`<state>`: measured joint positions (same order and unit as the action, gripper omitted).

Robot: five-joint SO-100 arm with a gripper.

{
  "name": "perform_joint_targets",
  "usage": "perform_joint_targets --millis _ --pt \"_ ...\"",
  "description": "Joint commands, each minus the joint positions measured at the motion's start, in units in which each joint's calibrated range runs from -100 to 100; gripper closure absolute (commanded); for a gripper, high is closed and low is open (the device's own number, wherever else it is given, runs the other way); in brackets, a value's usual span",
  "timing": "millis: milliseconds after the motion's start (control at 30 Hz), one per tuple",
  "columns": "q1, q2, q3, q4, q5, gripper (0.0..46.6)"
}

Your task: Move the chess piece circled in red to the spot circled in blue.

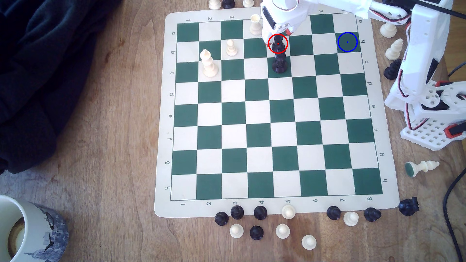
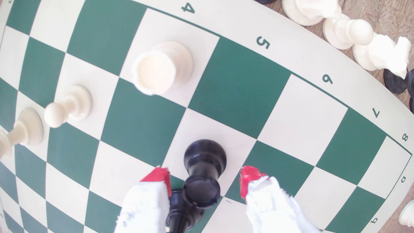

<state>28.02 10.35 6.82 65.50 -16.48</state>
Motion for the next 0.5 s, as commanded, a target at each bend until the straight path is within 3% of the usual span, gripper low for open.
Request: perform_joint_targets --millis 0,467 --pt "-0.5 -1.5 0.5 -2.6 -0.2 30.1" --pt "-1.4 -2.7 0.4 -3.2 -0.2 33.3"
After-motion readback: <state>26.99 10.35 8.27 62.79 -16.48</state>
